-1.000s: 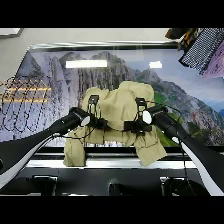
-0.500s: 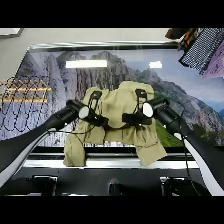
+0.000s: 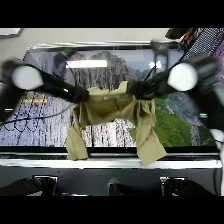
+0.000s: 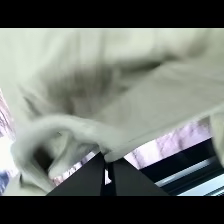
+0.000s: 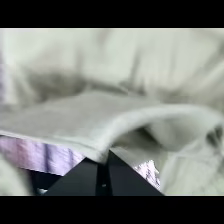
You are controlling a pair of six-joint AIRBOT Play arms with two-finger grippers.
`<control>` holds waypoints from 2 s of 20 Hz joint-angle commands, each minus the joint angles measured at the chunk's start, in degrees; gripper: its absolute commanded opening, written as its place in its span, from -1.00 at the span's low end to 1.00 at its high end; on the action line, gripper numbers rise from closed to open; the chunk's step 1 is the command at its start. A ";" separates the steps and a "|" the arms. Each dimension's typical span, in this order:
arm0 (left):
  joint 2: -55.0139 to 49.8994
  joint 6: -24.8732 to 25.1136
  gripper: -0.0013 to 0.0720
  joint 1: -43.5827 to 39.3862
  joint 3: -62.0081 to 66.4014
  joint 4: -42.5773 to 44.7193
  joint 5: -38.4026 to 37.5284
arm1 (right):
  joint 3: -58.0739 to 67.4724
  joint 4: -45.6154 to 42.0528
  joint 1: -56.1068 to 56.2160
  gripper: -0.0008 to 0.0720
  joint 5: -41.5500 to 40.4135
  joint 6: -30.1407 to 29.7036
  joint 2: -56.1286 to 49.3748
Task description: Fold the clothes and pants, and hang the long-sleeved shirts on hangers.
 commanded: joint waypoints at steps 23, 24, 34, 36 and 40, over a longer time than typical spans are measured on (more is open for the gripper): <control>1.57 -10.62 -0.92 0.55 -24.11 -3.76 11.61 | -31.95 -2.69 0.09 -0.91 -15.45 9.16 6.69; 0.09 -10.60 -0.92 0.55 -24.68 -3.74 12.22 | -33.48 -1.81 0.09 -0.91 -16.35 9.62 6.12; -1.84 -10.78 0.55 3.19 -24.63 -3.74 15.65 | -34.18 -0.22 0.09 -0.91 -18.03 11.19 4.07; 0.98 -10.47 0.72 7.34 -24.65 -3.39 10.49 | -34.18 0.85 0.09 -0.91 -18.25 10.12 4.07; 10.84 -3.65 0.73 22.32 -29.79 3.65 8.26 | -34.18 2.12 0.09 -0.91 -18.47 8.61 4.07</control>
